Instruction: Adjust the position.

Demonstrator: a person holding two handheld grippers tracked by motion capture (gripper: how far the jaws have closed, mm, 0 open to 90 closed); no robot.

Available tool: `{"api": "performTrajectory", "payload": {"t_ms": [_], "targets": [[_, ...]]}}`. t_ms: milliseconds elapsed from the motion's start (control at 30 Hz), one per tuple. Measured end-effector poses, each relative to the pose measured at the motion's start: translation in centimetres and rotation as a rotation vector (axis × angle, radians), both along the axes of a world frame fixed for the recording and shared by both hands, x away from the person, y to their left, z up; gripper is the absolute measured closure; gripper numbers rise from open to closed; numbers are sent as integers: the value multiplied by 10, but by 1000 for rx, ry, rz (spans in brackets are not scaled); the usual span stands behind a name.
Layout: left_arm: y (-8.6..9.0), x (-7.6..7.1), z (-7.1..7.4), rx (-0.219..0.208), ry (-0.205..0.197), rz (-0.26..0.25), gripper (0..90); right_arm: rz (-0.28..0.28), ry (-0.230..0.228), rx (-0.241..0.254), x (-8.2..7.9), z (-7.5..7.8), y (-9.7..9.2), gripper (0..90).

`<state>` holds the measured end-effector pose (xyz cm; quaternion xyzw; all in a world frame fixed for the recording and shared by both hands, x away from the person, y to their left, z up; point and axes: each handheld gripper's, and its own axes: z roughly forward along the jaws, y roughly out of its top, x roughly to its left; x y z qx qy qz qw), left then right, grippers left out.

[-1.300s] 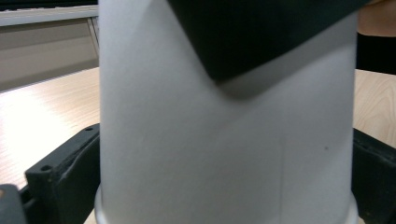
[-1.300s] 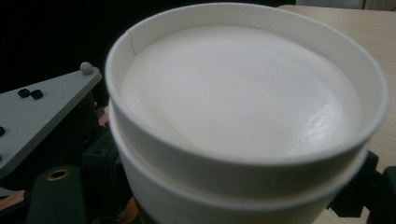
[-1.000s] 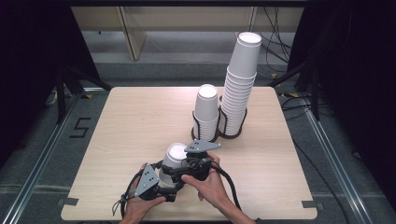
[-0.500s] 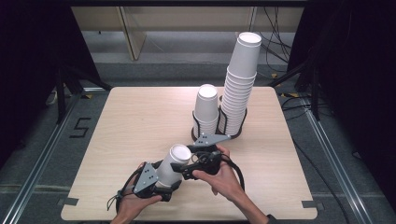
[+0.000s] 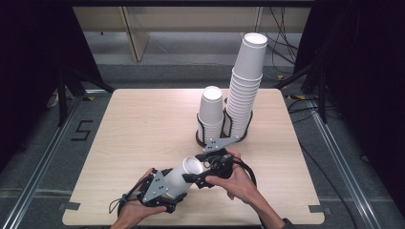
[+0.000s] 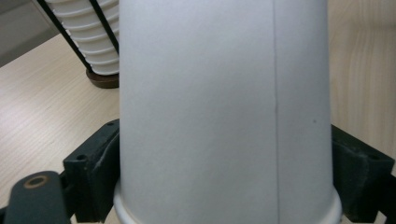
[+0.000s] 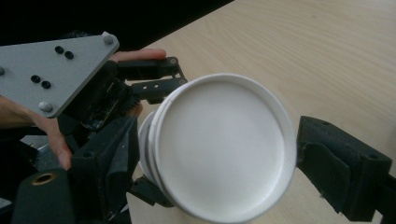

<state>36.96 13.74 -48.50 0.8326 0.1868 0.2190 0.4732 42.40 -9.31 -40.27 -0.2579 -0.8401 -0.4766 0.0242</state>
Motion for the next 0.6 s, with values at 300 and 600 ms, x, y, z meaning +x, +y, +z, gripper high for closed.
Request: {"api": "performTrajectory", "payload": {"t_ms": [300,600], "targets": [[3,2,-4,-64,-25,-19,56,21,61,55,5,-4,-5,250],[8,2,-2,-186,-95,-10,36,-25,123,159,8,2,-17,264]]}}
